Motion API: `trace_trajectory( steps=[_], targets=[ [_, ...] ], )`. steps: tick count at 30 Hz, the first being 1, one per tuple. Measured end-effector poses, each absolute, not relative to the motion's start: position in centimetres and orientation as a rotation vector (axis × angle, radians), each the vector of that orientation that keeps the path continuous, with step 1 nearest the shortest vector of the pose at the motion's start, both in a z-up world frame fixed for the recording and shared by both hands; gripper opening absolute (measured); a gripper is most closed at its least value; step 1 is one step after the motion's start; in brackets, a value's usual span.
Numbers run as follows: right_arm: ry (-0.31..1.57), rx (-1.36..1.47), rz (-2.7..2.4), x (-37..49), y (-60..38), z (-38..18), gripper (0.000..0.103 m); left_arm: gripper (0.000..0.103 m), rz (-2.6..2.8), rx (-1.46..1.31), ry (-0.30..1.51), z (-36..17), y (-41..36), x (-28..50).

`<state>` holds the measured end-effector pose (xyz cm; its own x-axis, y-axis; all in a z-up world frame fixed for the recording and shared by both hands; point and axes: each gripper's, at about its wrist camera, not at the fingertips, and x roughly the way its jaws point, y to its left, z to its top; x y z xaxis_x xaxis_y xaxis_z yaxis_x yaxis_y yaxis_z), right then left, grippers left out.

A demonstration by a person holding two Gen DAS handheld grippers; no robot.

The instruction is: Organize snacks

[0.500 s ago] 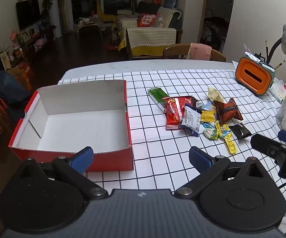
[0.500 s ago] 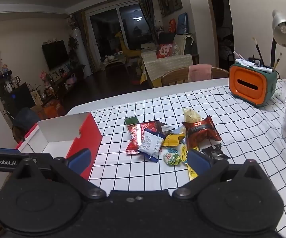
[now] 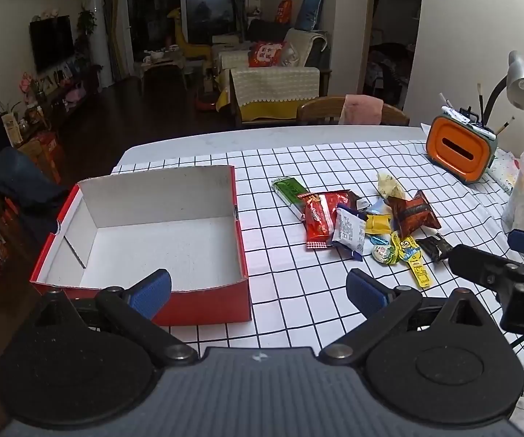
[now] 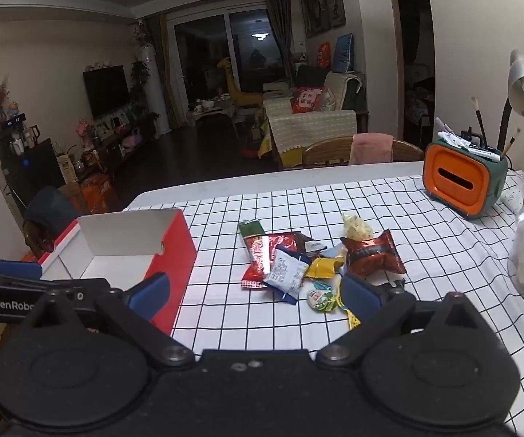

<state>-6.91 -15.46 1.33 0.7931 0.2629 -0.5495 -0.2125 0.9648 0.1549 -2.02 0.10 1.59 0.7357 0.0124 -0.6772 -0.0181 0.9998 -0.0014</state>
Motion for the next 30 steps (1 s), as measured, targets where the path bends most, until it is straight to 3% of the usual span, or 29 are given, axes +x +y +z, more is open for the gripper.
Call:
trace_trajectory(
  steps=[30],
  targets=[
    [0.632, 0.114, 0.254, -7.3, -14.0, 1.3, 0.1, 0.103, -0.011, -0.015, 0.706, 2.7, 1.7, -3.9]
  ],
)
